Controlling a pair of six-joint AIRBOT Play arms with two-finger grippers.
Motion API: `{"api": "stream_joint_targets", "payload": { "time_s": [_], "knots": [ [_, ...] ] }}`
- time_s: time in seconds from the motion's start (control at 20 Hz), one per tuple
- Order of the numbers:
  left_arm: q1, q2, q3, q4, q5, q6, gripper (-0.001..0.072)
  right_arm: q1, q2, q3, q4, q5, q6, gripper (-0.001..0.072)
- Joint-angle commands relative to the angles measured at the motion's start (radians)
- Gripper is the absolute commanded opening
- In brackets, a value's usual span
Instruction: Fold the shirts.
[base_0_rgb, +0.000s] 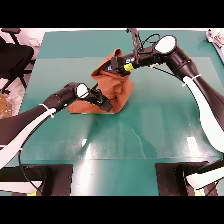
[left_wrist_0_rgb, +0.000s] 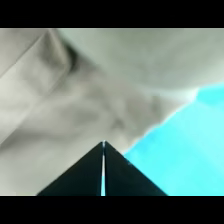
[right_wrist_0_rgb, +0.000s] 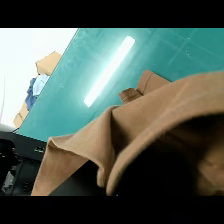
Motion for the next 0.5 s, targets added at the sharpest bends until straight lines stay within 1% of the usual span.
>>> {"api": "stream_joint_targets", "payload": {
  "time_s": [0.0, 0.1, 0.15, 0.2, 0.25, 0.3, 0.45],
  "knots": [
    [0.011, 0.058, -0.037, 0.183, -0.045, -0.017, 0.0017, -0.001, -0.001, -0.001, -0.018, -0.026, 0.004, 0.0019],
    [0.011, 0.093, -0.083, 0.332, -0.048, -0.071, 0.0018, -0.001, -0.001, -0.001, -0.018, -0.028, 0.004, 0.002],
    [0.019, 0.115, -0.105, 0.37, -0.041, -0.078, 0.0017, -0.001, -0.001, -0.001, -0.018, -0.029, 0.006, 0.0019],
    [0.041, 0.138, -0.12, 0.362, -0.036, -0.076, 0.0017, -0.001, -0.001, -0.001, -0.019, -0.03, 0.01, 0.0019],
    [0.068, 0.162, -0.132, 0.328, -0.043, -0.038, 0.0017, -0.001, -0.001, -0.001, -0.019, -0.029, 0.011, 0.002],
    [0.098, 0.183, -0.145, 0.284, -0.06, 0.021, 0.0017, -0.001, -0.001, -0.001, -0.018, -0.029, 0.011, 0.0019],
    [0.224, 0.232, -0.179, 0.124, -0.089, 0.13, 0.0017, -0.001, -0.001, -0.001, -0.018, -0.039, 0.022, 0.0019]
  ]
}}
